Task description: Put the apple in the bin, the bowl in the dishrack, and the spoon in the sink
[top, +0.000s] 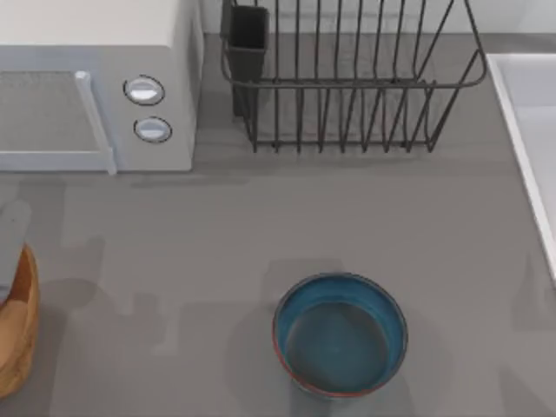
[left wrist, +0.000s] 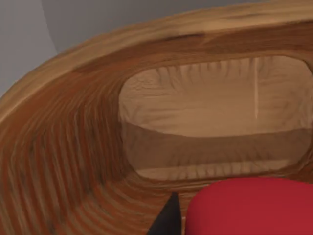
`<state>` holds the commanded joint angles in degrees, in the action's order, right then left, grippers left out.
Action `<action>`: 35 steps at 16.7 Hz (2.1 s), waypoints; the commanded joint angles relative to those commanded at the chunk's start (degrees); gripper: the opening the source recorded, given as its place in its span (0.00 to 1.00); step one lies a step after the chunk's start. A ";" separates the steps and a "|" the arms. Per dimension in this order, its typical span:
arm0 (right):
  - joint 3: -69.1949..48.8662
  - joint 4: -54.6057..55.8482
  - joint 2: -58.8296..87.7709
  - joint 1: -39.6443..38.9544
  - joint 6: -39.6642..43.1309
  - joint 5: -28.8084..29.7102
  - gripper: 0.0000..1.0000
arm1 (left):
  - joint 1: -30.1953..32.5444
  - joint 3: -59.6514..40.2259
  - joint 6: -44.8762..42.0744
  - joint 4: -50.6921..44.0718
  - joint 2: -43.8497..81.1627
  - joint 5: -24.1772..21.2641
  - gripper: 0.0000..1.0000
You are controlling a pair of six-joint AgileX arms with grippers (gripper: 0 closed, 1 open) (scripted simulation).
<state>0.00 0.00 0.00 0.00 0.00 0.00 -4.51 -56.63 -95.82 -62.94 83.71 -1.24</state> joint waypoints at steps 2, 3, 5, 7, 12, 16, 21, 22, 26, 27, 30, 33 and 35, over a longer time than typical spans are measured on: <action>0.00 0.00 0.00 0.00 0.00 0.00 1.00 | -0.01 0.09 -0.01 0.10 0.03 -0.01 0.00; 0.00 0.00 0.00 0.00 0.00 0.00 1.00 | -0.01 0.09 -0.01 0.10 0.03 -0.01 0.00; 0.00 0.00 0.00 0.00 0.00 0.00 1.00 | -0.01 0.09 -0.01 0.10 0.03 -0.01 0.08; 0.00 0.00 0.00 0.00 0.00 0.00 1.00 | -0.01 0.09 -0.01 0.10 0.03 -0.01 0.23; 0.00 0.00 0.00 0.00 0.00 0.00 1.00 | -0.01 0.09 -0.01 0.10 0.03 -0.01 0.60; 0.00 0.00 0.00 0.00 0.00 0.00 1.00 | -0.01 0.09 -0.01 0.10 0.03 -0.01 0.90; 0.00 0.00 0.00 0.00 0.00 0.00 1.00 | -0.01 0.09 -0.01 0.10 0.03 -0.01 1.00; 0.00 0.00 0.00 0.00 0.00 0.00 1.00 | -0.01 0.09 -0.01 0.10 0.03 -0.01 1.00; 0.00 0.00 0.00 0.00 0.00 0.00 1.00 | 0.04 0.06 -0.01 0.08 0.00 -0.01 1.00; 0.00 0.00 0.00 0.00 0.00 0.00 1.00 | 0.04 0.07 -0.01 0.09 -0.01 -0.01 1.00; 0.00 0.00 0.00 0.00 0.00 0.00 1.00 | 1.20 1.09 2.98 3.03 -3.51 0.58 1.00; 0.00 0.00 0.00 0.00 0.00 0.00 1.00 | 1.83 6.17 10.56 10.27 -11.71 0.95 1.00; 0.00 0.00 0.00 0.00 0.00 0.00 1.00 | 1.25 12.13 17.74 15.10 -17.35 0.79 1.00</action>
<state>0.00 0.00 0.00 0.00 0.00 0.00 -3.26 -44.50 -78.08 -47.85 66.36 -0.45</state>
